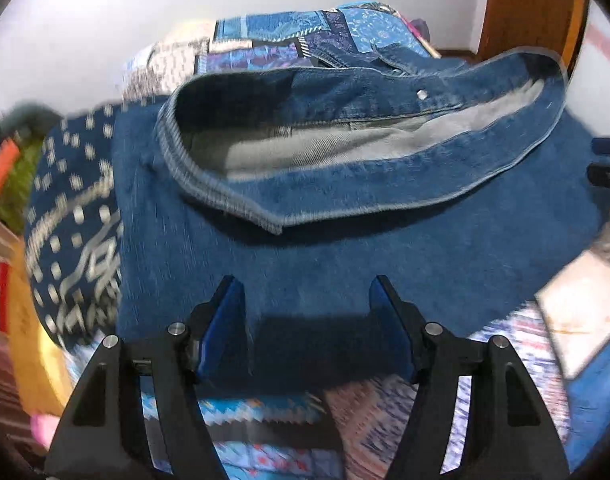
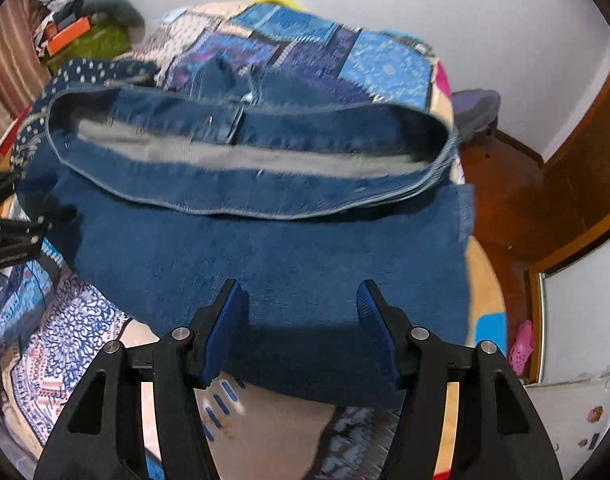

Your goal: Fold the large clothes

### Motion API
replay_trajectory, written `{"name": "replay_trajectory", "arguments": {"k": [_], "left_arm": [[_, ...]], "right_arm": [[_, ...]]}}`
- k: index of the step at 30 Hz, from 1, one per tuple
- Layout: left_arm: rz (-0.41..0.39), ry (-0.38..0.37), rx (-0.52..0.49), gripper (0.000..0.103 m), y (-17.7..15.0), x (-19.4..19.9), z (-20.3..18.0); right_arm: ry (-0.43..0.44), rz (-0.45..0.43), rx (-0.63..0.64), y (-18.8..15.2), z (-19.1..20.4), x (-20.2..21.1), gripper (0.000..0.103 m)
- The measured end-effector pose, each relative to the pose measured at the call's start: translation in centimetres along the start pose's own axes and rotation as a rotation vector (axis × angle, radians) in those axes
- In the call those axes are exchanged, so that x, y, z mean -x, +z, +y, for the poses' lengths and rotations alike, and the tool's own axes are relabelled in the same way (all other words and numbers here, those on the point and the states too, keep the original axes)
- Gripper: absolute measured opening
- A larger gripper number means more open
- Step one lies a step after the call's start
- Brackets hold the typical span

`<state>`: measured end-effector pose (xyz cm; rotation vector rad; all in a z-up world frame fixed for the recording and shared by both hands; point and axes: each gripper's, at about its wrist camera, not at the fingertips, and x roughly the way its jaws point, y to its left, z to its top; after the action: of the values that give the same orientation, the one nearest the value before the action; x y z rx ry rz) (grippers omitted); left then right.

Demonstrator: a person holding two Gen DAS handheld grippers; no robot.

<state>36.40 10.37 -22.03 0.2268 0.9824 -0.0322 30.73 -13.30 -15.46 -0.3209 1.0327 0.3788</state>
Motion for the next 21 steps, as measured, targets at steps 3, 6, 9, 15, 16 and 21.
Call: {"name": "replay_trajectory", "arguments": {"k": [3,6,9,15,16,21], "left_arm": [[-0.016,0.065,-0.081,0.066,1.0,-0.9,-0.5],[-0.019,0.077,-0.08,0.066,2.8,-1.6,0.5],[-0.033,0.064,-0.031,0.066,5.1,-2.0,2.5],[-0.052,-0.047,0.127,0.066,10.3,-2.8,6.1],[-0.056,-0.072,0.154,0.066,11.1,-2.9,6.6],[-0.063,-0.055,0.207,0.066,12.8,-4.3,7.5]], "right_arm": [[-0.045,0.015,0.043,0.5,0.8,-1.6,0.056],[-0.073,-0.004,0.096,1.2,1.4,-2.1,0.064],[-0.063,-0.021,0.141,2.5,1.8,-2.8,0.074],[-0.088,-0.027,0.096,6.9,1.3,-5.9,0.073],[-0.099,-0.035,0.073,7.4,1.0,-6.1,0.073],[-0.116,-0.074,-0.174,10.2,-3.0,-6.4,0.073]]}}
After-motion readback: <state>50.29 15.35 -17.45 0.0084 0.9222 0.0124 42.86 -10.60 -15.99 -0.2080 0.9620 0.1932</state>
